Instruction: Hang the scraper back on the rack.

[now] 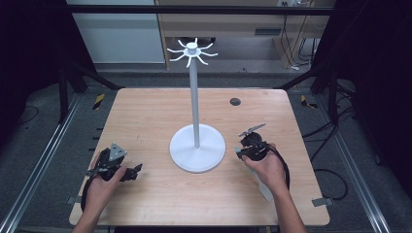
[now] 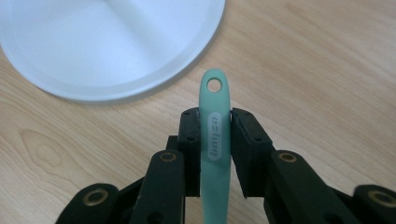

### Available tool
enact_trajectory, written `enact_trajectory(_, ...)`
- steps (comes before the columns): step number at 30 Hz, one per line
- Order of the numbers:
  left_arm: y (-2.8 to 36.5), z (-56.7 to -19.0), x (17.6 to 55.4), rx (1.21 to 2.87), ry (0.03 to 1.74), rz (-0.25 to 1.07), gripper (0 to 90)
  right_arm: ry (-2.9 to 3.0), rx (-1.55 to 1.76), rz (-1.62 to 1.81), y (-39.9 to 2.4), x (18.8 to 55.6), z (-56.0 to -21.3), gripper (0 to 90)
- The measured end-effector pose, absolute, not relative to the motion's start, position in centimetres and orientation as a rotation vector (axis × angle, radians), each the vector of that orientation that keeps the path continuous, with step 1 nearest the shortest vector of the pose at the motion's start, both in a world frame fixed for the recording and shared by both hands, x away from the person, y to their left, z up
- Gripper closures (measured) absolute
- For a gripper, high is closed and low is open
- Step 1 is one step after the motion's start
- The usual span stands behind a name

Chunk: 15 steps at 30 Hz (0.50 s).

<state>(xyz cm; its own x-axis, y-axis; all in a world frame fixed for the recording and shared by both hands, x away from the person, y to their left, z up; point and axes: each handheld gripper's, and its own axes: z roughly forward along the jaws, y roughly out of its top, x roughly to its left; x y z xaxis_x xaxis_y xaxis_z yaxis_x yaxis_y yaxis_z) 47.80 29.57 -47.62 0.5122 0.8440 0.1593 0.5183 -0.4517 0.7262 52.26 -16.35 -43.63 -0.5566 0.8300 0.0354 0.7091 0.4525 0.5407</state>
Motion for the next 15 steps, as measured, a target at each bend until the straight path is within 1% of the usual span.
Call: enact_trajectory(15, 29.5, -47.7, 47.8, 2.145, 1.108, 0.684, 3.7, 2.314, 1.317, 0.941, -18.8, 50.7, -39.8, 74.7)
